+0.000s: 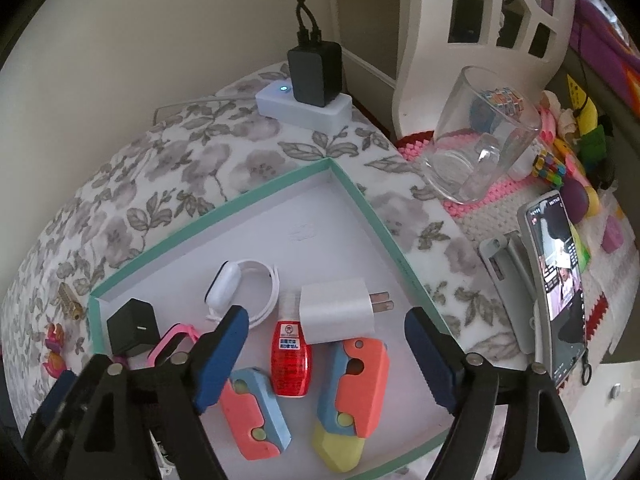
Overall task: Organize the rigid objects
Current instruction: 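Carry the white cube and pink watch into the tray and release both, then move both tools back to the gold harmonica and pink dog figure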
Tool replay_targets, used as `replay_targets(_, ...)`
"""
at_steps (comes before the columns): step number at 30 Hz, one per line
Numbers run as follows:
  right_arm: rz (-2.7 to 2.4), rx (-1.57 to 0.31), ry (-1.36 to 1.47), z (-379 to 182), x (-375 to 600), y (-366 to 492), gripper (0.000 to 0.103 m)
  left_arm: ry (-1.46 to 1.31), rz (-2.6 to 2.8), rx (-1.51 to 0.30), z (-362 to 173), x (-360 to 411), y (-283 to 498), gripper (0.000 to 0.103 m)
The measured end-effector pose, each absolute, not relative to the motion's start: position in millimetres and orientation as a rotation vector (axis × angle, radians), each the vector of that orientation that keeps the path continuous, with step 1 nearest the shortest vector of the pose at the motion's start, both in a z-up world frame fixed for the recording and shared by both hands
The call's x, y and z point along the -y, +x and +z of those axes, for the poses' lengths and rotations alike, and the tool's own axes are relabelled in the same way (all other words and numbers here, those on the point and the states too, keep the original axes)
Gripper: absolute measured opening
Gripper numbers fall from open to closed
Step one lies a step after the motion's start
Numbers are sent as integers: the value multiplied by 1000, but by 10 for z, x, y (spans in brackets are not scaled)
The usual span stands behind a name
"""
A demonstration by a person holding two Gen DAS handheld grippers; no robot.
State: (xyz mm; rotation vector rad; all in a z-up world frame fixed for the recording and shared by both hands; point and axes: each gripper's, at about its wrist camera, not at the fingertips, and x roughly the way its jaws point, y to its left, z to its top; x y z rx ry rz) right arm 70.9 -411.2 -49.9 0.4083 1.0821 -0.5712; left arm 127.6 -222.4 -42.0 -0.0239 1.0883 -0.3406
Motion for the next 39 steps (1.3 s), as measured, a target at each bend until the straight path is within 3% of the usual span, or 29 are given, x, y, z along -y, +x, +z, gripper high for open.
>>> replay_targets(4,-558,-1085,403,-503,4097,720,86,-42,-285,-1101,-459,2107,1337,92)
replay_targets(7,-554,-1086,394,-507,4086,728,100,-57,-247,-1115,-499,2021,1381,96)
replay_targets(30,-478,-1094,334,-502,3850,838,103,-102,-148,-1170,-550,1641,1518,96)
replay_targets(39,-231,-1043,250,-342,3059,1115,103,-229,33,-1151,-404,685,1719,96)
